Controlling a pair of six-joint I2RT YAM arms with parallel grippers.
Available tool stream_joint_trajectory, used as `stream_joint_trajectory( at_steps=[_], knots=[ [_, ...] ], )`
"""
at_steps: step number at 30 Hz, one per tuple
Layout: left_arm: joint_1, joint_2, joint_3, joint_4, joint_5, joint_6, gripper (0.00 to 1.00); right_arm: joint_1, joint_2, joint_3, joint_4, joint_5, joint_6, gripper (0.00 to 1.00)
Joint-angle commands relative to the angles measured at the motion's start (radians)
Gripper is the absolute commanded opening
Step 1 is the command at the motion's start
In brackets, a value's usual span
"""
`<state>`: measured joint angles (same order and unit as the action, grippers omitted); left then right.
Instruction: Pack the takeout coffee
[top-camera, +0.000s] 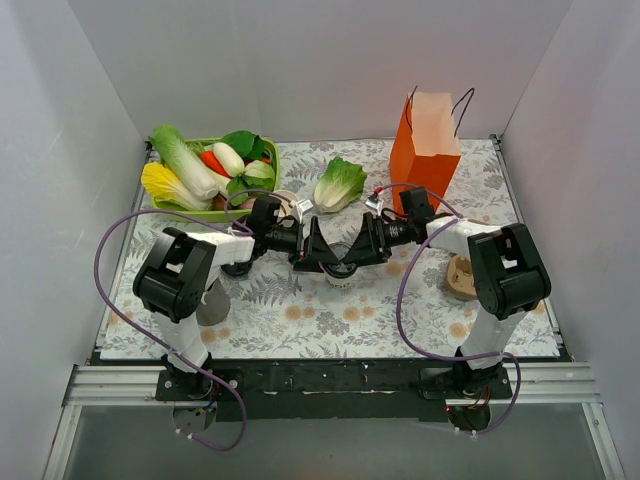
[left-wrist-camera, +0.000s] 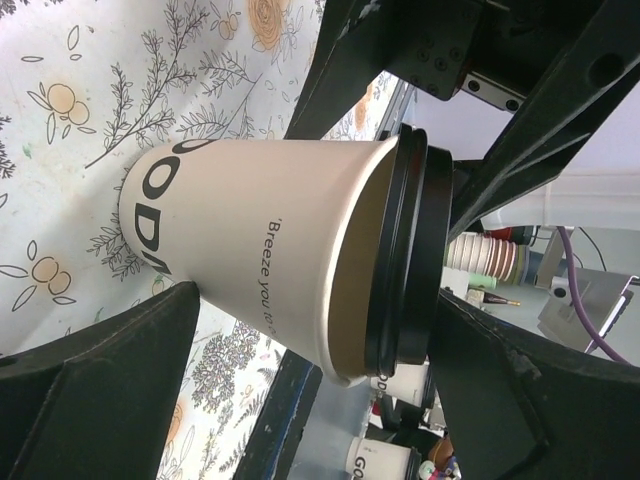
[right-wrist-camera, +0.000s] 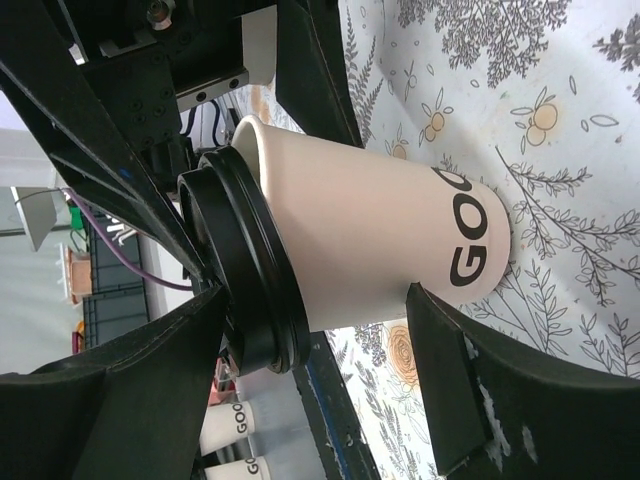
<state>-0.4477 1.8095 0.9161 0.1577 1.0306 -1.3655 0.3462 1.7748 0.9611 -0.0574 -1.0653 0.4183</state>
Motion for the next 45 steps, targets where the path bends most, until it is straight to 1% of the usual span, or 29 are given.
stream_joint_trajectory(
  at_steps=[1,9,14,20,25,27,28,35,39,45],
  knots=[
    [-0.019,-0.025,0.073,-0.023,0.046,0.051,0.92,0.011,-0.017,0.064,-0.007,-0.012,-0.033,0.79],
    [-0.016,-0.038,0.107,-0.086,-0.003,0.092,0.93,0.013,-0.006,0.097,-0.056,-0.005,-0.061,0.79],
    [-0.016,-0.047,0.121,-0.145,-0.021,0.121,0.92,-0.006,-0.02,0.079,-0.088,0.001,-0.088,0.79],
    [-0.016,-0.045,0.115,-0.152,-0.015,0.118,0.93,-0.021,-0.04,0.05,-0.105,0.018,-0.105,0.81],
    [-0.016,-0.038,0.116,-0.129,0.002,0.106,0.95,-0.023,-0.044,0.051,-0.107,0.021,-0.102,0.87],
    [-0.016,-0.039,0.121,-0.127,-0.001,0.103,0.96,-0.023,-0.046,0.051,-0.108,0.022,-0.104,0.87],
    [-0.016,-0.039,0.121,-0.129,-0.003,0.103,0.98,-0.023,-0.046,0.051,-0.11,0.024,-0.105,0.87],
    [-0.016,-0.062,0.136,-0.152,-0.032,0.135,0.98,-0.024,-0.049,0.073,-0.131,0.045,-0.118,0.82],
    [-0.016,-0.068,0.155,-0.202,-0.053,0.164,0.98,-0.024,-0.046,0.108,-0.162,0.074,-0.139,0.83],
    [-0.014,-0.068,0.165,-0.23,-0.073,0.194,0.98,-0.026,-0.037,0.136,-0.2,0.117,-0.168,0.84]
  ],
)
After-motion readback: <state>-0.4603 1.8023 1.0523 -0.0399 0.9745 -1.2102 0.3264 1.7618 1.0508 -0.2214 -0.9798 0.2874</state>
